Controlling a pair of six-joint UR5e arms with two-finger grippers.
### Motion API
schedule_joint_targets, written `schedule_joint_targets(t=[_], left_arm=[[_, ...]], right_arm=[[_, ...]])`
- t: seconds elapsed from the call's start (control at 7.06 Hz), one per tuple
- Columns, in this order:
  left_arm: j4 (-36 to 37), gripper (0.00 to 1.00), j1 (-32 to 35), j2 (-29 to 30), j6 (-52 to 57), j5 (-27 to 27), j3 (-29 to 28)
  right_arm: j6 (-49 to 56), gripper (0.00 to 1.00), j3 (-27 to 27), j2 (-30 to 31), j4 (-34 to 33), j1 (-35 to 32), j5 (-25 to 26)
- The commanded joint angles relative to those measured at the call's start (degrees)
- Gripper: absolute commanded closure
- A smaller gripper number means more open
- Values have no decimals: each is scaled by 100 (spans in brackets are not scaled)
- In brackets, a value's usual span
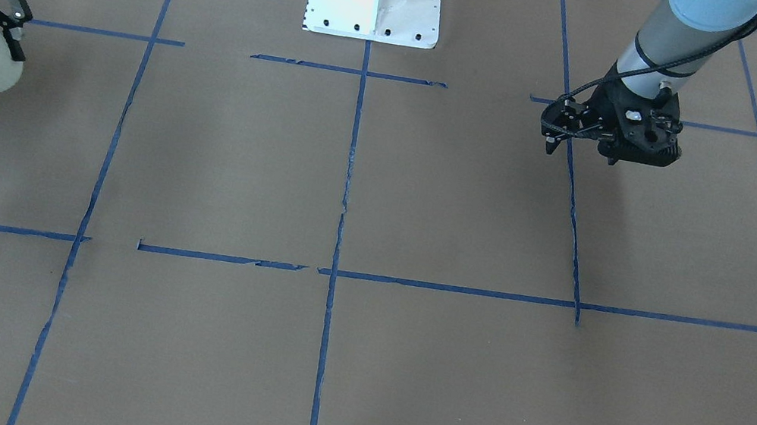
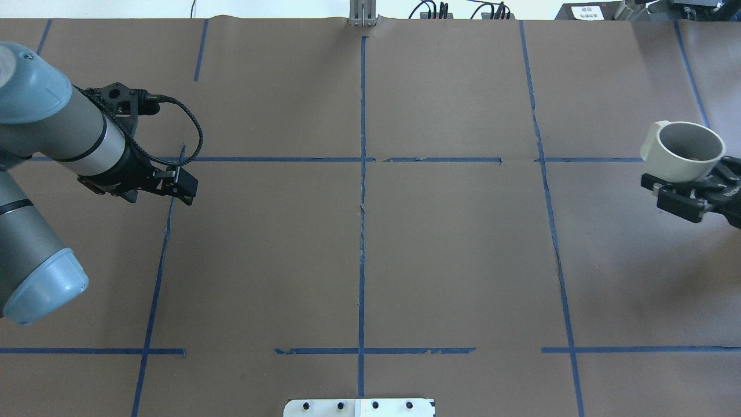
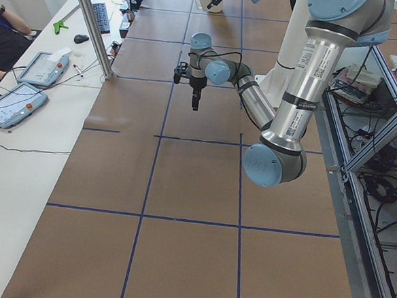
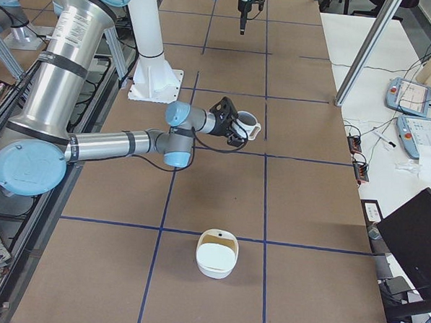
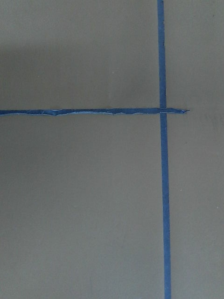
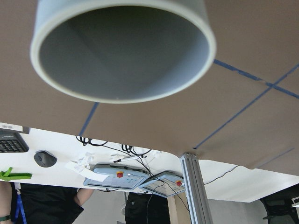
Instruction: Left arm hands cup to right arm to dump lemon
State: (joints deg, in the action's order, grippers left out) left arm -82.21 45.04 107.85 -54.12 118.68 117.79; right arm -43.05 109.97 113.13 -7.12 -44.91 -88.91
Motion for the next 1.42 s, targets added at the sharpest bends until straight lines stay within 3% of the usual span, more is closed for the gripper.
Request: schedule_joint_targets(t=[0.0,0.14,0.28,0.42,0.57,1.27], left_arm=[[3,0,-22,52,-11,6,-28],[12,0,-22,61,-20,6,-19],[12,0,-31,61,-29,6,-19],[12,0,-22,69,-29,6,-1],[12,0,-22,61,-29,-3,-19],[12,0,-31,69,-20,-3,-36]], right_arm=[[-1,65,-1477,490,2196,-315,-117],[-45,65,-2087,490,2815,-578,-309],[-820,66,-2729,499,3639,-615,-363],[-1358,66,-3736,368,4788,-833,-407],[-1825,66,-4207,80,5095,-974,-417],[-4540,66,-4247,-388,5098,-1441,-390]])
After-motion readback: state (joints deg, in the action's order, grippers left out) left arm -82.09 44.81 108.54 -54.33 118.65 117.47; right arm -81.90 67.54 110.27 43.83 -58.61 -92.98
